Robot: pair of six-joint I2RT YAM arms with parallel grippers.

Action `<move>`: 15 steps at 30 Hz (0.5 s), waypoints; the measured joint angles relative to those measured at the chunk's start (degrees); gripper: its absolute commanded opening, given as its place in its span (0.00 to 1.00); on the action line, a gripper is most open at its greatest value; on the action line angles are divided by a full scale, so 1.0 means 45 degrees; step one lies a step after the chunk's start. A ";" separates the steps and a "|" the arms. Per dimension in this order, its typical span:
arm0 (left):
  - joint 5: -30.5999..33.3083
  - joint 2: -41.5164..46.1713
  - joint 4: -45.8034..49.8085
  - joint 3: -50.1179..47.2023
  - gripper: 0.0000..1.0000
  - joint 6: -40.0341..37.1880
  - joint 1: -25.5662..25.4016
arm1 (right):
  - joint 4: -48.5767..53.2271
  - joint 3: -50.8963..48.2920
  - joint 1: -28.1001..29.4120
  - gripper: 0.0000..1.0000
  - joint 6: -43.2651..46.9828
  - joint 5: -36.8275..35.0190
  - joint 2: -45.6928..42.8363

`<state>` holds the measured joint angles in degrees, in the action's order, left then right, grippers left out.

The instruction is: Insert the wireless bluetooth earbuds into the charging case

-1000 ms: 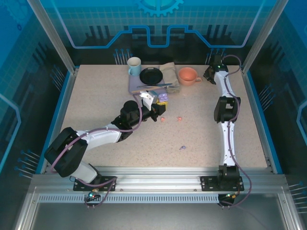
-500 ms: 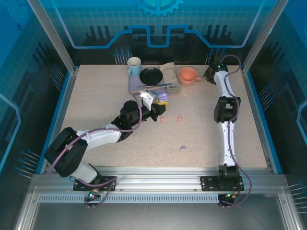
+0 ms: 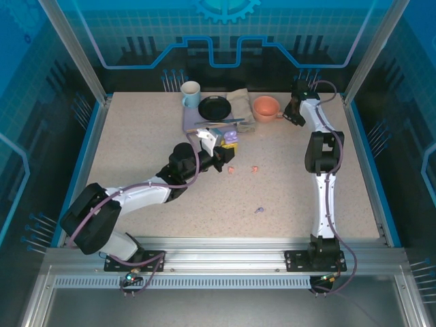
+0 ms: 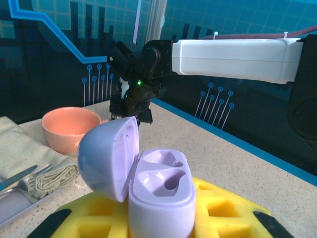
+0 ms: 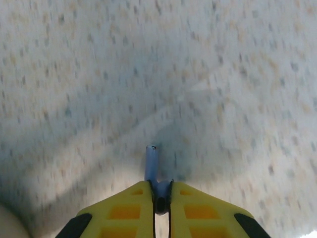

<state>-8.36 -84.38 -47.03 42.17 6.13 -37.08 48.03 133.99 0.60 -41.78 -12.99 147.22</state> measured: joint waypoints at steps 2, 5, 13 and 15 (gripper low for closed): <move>0.0000 0.0209 0.0000 -0.0010 0.00 -0.0005 0.0000 | -0.0039 -0.1146 0.0126 0.11 -0.0078 -0.0034 -0.0845; 0.0000 0.0607 0.0039 -0.0092 0.00 -0.0010 0.0000 | -0.0107 -0.2798 0.0189 0.09 -0.0189 -0.0175 -0.2142; 0.0053 0.1987 0.0379 -0.0534 0.00 -0.0078 0.0000 | -0.0937 -0.7606 0.0126 0.09 -0.0520 -0.0321 -0.5931; 0.0136 0.2288 0.0442 -0.0714 0.00 -0.0112 0.0000 | -0.1166 -0.8995 0.0189 0.09 -0.0588 -0.0248 -0.7028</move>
<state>-7.75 -74.08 -45.04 38.96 5.63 -37.08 42.78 93.51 1.45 -44.42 -14.11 115.59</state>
